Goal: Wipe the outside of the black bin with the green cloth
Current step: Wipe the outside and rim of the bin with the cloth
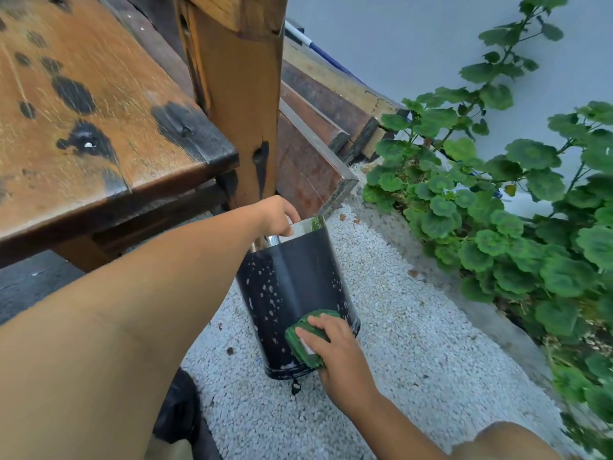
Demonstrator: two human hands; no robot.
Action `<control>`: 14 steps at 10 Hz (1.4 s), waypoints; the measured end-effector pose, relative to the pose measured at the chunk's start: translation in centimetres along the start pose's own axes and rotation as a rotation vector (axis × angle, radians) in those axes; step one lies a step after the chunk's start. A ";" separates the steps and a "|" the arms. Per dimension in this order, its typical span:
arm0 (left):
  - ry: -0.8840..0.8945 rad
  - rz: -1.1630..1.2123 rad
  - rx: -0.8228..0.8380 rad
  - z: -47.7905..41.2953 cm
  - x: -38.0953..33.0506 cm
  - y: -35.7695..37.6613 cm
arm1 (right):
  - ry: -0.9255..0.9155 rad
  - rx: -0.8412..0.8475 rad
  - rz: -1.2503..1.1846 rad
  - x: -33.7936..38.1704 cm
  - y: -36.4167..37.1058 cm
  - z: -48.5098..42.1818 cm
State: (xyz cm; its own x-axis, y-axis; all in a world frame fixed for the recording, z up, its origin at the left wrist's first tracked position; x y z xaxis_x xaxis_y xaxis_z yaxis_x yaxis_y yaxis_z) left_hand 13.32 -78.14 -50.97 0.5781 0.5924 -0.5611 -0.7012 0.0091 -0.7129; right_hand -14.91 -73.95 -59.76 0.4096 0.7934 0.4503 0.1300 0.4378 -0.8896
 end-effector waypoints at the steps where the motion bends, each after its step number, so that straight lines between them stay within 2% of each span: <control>1: -0.001 -0.050 0.166 0.9 0.8 -0.1 | 0.011 0.010 -0.001 -0.1 0.2 0.6; 2: -0.032 -0.116 0.222 2.2 2.4 -0.1 | 0.002 0.021 -0.016 -0.3 0.2 1.0; 3: -0.115 -0.019 0.062 3.0 4.3 -0.9 | 0.008 0.027 -0.014 -0.4 0.2 0.9; 4: -0.147 -0.027 0.005 3.7 5.9 -1.3 | -0.002 0.023 0.003 0.3 0.0 0.3; 5: -0.120 -0.010 -0.001 4.3 6.3 -0.9 | 0.005 0.028 -0.038 0.6 -0.5 0.2; 7: 0.076 -0.035 0.048 3.6 -1.1 0.6 | 0.076 -0.203 -0.322 0.1 -5.5 -1.1; 9: 0.047 -0.181 0.018 2.3 -5.4 1.8 | -0.128 -0.267 -0.207 1.5 -9.9 -5.2; 11: -0.013 -0.122 0.048 0.7 -6.6 1.8 | -0.154 -0.428 -0.094 2.3 -10.1 -7.9; 14: -0.021 -0.125 0.031 -0.6 -6.7 1.3 | -0.119 -0.321 -0.055 2.0 -8.3 -7.7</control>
State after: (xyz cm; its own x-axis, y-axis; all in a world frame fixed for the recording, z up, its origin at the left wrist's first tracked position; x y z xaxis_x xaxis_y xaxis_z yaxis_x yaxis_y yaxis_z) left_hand 8.81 -82.58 -48.36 0.6531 0.6022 -0.4592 -0.6371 0.1091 -0.7630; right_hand -8.18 -79.26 -52.10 0.2882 0.8244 0.4872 0.4346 0.3408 -0.8337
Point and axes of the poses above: each hand's wrist, its own z-axis away from the middle knuckle, its own y-axis out of the palm, x = y × z, the point moved 3 cm from there along -z, towards the middle knuckle, and after that the axes turned 1 degree about x, right-handed, at the moved point
